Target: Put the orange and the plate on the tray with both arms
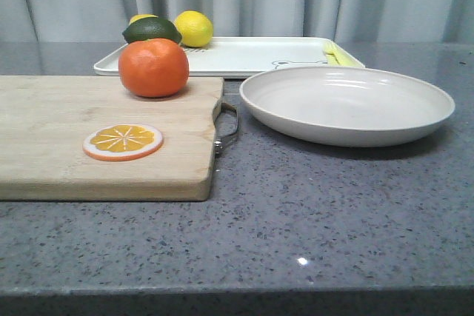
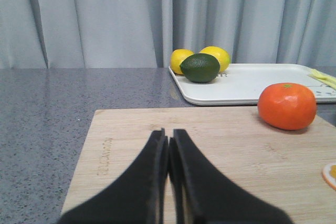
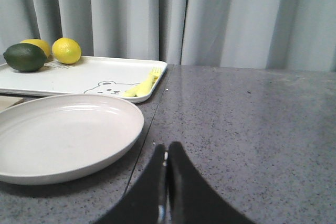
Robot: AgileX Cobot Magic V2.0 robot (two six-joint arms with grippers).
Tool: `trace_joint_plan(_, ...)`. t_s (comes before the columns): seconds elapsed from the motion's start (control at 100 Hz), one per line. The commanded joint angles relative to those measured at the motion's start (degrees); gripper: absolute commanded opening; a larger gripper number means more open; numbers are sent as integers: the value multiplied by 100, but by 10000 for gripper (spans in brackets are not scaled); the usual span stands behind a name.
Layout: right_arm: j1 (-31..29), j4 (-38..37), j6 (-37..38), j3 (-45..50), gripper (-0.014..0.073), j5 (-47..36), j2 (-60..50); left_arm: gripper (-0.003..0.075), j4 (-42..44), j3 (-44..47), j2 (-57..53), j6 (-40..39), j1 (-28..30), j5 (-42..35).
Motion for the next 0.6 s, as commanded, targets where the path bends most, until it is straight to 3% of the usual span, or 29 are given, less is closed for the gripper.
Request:
trace_joint_plan(0.0,-22,53,0,-635,-67,259,-120,-19,-214,-572,-86,-56,20,148)
trace_joint_plan(0.18,-22,27,0,-1905,-67,2021,103,-19,-278,-1690,582,-56,20,1205)
trace_joint_plan(0.4,-22,14,0,-3174,-67,3222,940,-19,-303,-3285,1877,21,20,2867)
trace_joint_plan(0.59,-22,14,0,-4051,-67,4082,1774,-19,-340,-4165,2789,46,20,3216)
